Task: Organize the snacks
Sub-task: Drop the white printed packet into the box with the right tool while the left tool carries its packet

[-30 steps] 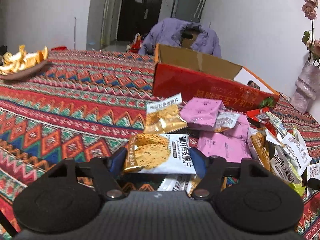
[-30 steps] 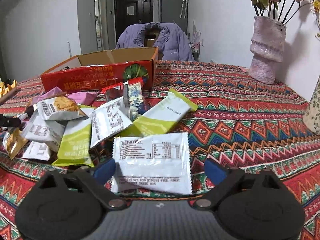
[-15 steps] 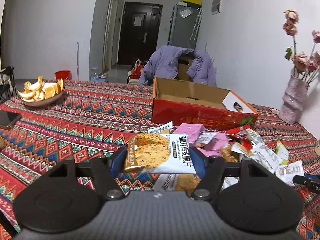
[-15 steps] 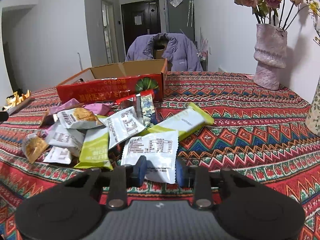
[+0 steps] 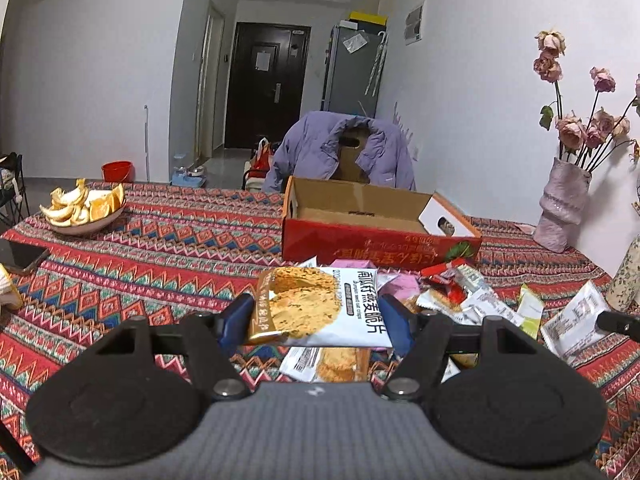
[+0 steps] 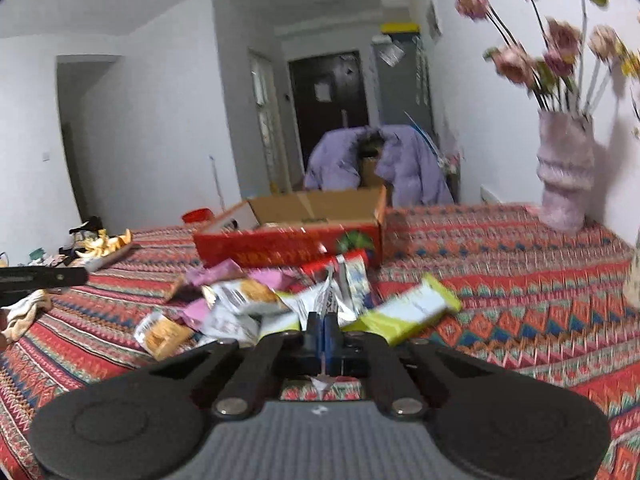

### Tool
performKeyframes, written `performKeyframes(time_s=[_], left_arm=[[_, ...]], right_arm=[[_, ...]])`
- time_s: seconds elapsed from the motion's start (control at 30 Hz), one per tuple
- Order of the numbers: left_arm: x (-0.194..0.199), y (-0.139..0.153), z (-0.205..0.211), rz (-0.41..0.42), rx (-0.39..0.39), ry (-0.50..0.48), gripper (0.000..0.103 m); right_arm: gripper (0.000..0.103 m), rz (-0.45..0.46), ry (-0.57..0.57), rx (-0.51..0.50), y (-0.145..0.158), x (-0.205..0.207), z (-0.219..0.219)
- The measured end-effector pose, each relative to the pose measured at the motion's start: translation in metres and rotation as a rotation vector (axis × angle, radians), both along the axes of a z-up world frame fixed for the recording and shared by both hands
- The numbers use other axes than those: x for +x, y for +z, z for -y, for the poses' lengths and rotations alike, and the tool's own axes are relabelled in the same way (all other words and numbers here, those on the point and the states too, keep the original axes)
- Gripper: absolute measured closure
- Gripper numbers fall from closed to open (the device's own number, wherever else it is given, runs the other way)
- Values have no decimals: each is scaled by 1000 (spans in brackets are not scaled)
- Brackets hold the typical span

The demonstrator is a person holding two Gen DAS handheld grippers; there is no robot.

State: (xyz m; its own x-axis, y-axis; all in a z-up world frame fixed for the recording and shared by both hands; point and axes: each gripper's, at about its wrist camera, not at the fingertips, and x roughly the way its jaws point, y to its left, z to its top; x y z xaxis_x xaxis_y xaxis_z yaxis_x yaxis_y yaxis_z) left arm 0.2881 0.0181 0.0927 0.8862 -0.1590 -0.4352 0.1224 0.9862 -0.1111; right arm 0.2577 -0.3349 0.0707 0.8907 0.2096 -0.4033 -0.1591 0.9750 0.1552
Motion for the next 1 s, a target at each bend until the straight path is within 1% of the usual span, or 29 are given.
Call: performKeyframes(time_s=[0.13, 0.23, 0.33, 0.4, 0.47, 0.53, 0.6, 0.67, 0.8, 0.83, 0.93, 1.0], left_arm=[[16, 13, 4, -3, -6, -8, 33], [40, 18, 5, 18, 6, -1, 33], [76, 23, 8, 24, 22, 7, 33], [100, 27, 10, 27, 31, -10, 33], [127, 31, 13, 9, 35, 4, 33], [154, 34, 16, -9, 27, -4, 33], [181, 37, 23, -13, 36, -5, 33], [206, 37, 29, -13, 44, -13, 33], [271, 34, 41, -62, 45, -14, 33], [289, 31, 45, -73, 59, -17, 33], [343, 18, 57, -102, 100, 19, 33], [380, 6, 62, -147, 81, 28, 33]], right_arm=[[102, 27, 33, -31, 18, 12, -4], [102, 41, 80, -53, 33, 33, -7], [102, 48, 105, -65, 50, 70, -7], [102, 53, 112, -86, 60, 94, -9], [102, 42, 106, -76, 68, 125, -9], [102, 24, 95, -60, 72, 155, -9], [102, 16, 76, -76, 75, 188, -12], [102, -4, 71, -64, 77, 225, -14], [102, -56, 51, -29, 71, 303, -19], [102, -74, 44, -20, 67, 323, -21], [102, -149, 15, 63, 48, 384, -24], [102, -199, -6, 120, 31, 422, -25]])
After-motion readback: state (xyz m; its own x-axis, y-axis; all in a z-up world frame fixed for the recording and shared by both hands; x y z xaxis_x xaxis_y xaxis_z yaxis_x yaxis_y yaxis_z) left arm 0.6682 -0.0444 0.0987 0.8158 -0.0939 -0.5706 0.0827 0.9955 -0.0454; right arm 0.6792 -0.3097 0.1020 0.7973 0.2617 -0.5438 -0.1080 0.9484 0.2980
